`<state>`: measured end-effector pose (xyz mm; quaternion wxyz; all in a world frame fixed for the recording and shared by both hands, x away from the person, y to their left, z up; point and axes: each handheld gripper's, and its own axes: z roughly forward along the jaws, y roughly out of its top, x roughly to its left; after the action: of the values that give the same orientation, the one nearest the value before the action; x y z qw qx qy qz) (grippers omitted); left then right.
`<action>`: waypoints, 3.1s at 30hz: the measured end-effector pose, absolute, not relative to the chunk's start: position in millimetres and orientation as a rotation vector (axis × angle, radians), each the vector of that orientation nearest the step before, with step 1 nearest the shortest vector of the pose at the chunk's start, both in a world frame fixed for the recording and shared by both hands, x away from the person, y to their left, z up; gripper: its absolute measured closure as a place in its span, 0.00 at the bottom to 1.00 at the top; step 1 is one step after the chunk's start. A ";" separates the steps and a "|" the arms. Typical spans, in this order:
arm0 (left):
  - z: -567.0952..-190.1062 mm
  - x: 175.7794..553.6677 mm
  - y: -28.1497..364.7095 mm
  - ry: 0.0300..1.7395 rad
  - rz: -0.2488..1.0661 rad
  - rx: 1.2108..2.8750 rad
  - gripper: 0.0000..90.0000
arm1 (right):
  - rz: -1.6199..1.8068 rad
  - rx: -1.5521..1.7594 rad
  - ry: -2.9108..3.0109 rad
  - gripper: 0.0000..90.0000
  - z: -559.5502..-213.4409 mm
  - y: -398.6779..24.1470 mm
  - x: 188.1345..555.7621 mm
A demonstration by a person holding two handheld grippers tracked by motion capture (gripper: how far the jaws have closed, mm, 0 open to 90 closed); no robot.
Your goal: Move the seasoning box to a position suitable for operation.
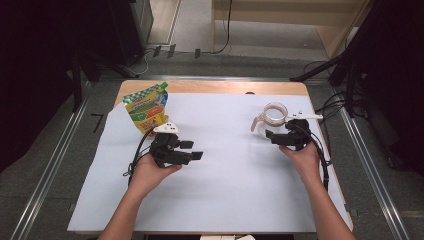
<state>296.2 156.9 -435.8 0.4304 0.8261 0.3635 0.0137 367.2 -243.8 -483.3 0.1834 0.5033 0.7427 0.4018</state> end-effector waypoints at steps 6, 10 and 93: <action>-440.0 293.6 165.0 0.939 0.038 2.059 0.45 | 1.193 1.475 2.022 0.15 -497.6 -243.4 381.3; -441.3 291.3 170.0 0.957 0.046 2.058 0.45 | 1.233 1.495 1.990 0.12 -506.4 -241.3 386.7; -449.7 302.4 169.4 0.985 0.036 2.061 0.46 | 1.334 1.081 2.235 0.13 -495.8 -147.9 317.4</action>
<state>302.4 169.4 -449.7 0.4156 0.8205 0.3921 0.0142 317.4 -147.9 -495.8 0.1608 0.3787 0.7827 0.4671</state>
